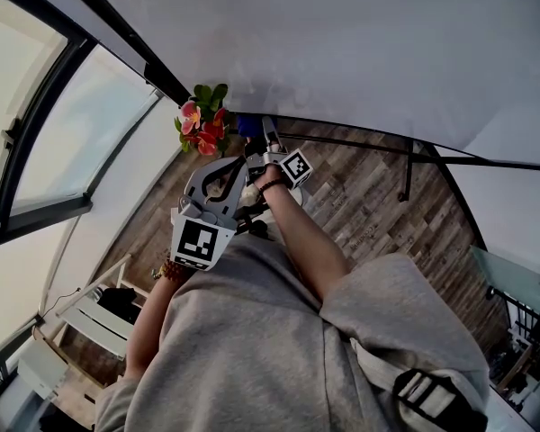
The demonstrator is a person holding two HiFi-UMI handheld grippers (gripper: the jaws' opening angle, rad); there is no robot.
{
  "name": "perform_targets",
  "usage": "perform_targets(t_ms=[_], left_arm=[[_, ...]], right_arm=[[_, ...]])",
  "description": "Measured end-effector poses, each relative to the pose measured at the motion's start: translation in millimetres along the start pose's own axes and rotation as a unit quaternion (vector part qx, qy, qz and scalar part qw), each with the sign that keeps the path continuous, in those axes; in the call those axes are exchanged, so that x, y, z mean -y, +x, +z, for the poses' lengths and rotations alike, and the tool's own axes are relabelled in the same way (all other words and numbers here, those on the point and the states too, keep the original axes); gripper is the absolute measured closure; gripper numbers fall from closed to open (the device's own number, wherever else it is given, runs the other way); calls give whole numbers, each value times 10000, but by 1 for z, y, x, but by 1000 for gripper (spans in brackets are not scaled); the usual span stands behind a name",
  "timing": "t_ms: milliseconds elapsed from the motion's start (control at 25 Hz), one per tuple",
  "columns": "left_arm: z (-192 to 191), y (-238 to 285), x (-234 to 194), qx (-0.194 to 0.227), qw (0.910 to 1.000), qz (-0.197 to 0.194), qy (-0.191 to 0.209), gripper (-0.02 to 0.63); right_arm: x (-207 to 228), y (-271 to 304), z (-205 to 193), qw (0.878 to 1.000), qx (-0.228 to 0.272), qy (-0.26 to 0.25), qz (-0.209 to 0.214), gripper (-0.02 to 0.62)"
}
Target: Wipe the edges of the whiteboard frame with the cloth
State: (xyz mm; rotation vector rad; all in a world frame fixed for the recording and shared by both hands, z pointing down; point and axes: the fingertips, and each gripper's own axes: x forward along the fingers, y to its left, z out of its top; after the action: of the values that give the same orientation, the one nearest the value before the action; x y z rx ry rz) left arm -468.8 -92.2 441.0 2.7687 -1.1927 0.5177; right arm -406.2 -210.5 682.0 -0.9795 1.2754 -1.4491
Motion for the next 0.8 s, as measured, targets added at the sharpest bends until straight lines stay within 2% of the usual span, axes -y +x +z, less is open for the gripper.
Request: perform_targets(t_ms=[320, 560, 800], left_arm=[[-3, -3, -1, -35, 10000, -16, 9, 594], [-8, -3, -3, -83, 9999, -13, 90, 594], [-13, -5, -4, -126, 9999, -14, 87, 594]], right_arm=[[3, 6, -15, 9998, -157, 62, 57, 480], [6, 7, -22, 9996, -192, 117, -145, 480], [7, 11, -34, 9991, -324, 251, -131, 480]])
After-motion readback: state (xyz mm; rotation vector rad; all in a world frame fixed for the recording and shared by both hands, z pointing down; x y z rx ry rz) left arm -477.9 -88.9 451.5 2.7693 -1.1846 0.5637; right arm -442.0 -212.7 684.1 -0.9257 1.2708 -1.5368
